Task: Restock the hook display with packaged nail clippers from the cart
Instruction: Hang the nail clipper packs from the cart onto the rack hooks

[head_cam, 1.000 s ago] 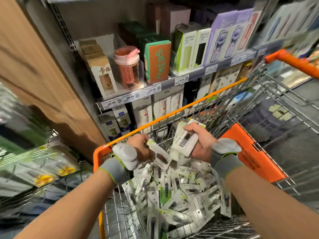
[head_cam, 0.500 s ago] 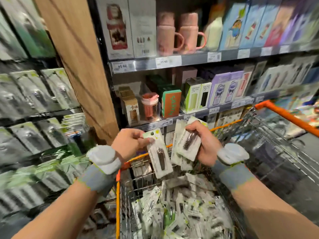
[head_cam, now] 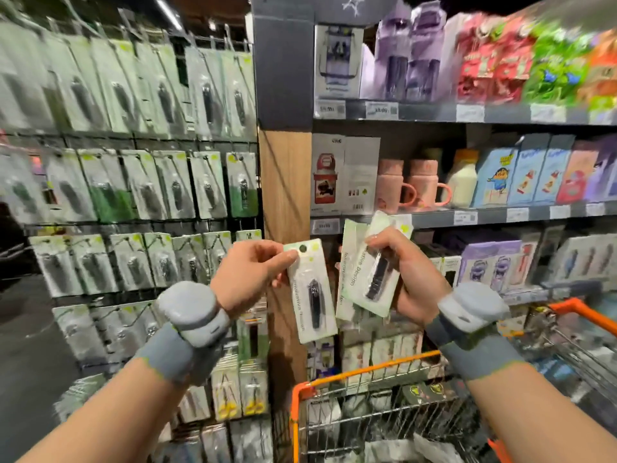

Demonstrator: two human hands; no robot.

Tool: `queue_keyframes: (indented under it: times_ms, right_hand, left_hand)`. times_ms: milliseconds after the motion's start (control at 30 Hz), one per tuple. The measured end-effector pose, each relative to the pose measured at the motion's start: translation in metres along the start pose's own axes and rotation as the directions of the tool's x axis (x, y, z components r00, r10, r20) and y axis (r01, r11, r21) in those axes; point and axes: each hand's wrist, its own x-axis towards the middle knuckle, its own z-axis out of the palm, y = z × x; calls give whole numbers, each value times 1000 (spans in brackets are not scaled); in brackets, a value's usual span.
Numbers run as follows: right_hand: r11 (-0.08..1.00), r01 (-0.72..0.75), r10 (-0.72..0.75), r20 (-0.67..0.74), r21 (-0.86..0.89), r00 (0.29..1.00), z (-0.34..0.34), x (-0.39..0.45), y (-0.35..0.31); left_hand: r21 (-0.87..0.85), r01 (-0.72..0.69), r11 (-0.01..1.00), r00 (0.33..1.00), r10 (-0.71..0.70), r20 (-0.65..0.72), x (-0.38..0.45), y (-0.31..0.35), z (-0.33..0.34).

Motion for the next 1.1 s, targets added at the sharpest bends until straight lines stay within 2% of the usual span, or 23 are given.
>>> queue_keyframes:
  times_ms: [233, 333, 467, 767, 867, 1100]
  right_hand:
    - [997, 79, -80, 73, 14, 994, 104, 27, -23]
    - [990, 139, -141, 53, 38, 989, 139, 43, -32]
    - [977, 196, -198, 6, 82, 980, 166, 63, -43]
    - [956, 294, -293, -39, 17, 955, 170, 85, -90]
    - [943, 334, -334, 7, -1, 943, 167, 91, -108]
    - [923, 385, -377, 135, -32, 916, 155, 113, -139]
  left_hand:
    - [3, -128, 992, 985, 127, -114, 26, 20, -99]
    - [47, -184, 982, 974, 188, -127, 42, 31, -137]
    - [13, -235, 972, 961, 234, -149, 66, 48, -167]
    - [-49, -337, 940, 935, 329, -132, 109, 100, -173]
    - [-4, -382, 924, 918, 379, -117, 122, 120, -168]
    - [144, -417, 897, 878, 439, -190, 146, 145, -166]
